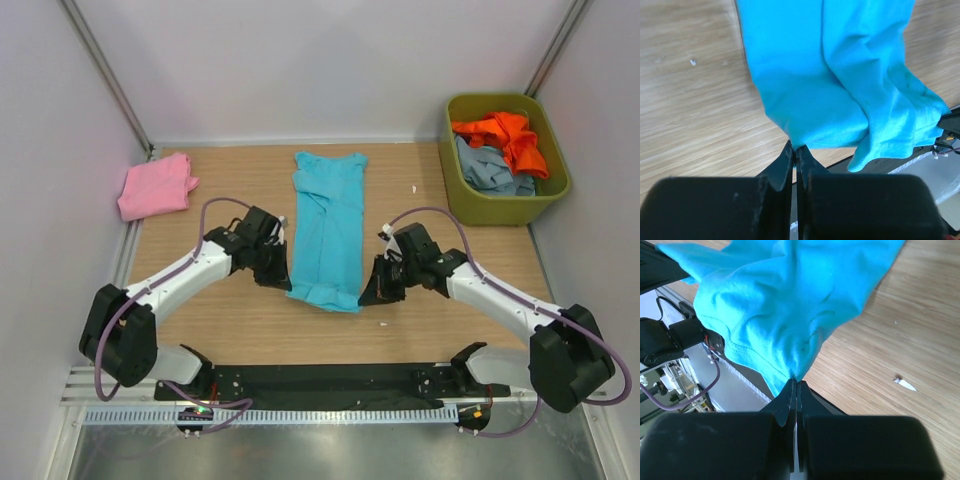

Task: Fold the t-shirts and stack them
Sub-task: Fold the tshirt

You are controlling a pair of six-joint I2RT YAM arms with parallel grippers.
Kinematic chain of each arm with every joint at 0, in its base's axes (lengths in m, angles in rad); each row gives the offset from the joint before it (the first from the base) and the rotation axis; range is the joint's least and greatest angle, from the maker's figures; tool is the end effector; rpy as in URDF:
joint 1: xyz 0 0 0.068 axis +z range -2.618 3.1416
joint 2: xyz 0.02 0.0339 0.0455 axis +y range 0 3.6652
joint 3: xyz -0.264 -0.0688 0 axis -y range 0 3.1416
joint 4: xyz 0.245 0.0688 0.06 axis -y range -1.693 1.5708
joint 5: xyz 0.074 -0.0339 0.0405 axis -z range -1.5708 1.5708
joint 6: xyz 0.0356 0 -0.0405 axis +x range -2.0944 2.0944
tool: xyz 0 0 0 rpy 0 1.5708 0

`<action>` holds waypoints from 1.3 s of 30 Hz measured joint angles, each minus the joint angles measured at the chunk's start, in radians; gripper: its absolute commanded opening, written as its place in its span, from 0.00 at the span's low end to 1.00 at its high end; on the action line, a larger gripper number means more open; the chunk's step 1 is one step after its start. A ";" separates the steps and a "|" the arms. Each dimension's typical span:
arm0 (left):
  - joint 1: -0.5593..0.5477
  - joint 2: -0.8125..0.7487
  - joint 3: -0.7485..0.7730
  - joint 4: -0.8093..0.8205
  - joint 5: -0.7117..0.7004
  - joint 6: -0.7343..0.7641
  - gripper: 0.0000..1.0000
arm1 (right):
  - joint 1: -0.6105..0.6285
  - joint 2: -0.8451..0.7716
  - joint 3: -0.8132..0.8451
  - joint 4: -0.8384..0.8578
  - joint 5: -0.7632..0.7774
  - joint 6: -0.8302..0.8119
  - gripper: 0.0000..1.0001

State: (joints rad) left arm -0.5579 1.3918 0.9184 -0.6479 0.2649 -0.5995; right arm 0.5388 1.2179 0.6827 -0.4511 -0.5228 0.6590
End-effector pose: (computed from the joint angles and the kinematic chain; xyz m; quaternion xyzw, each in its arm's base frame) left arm 0.2203 -0.1485 0.2174 0.0093 0.9667 -0.2286 0.1145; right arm 0.1865 0.1322 0.2004 -0.0188 0.9279 0.3613 0.0904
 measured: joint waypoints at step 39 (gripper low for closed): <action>0.206 0.598 0.763 -0.022 0.034 0.239 0.00 | -0.265 0.521 0.537 0.146 0.023 -0.166 0.01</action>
State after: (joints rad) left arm -0.3515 1.9900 1.6814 -0.6697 0.2993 -0.3603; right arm 0.2737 1.7393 1.2198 -0.3046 -0.4995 0.4931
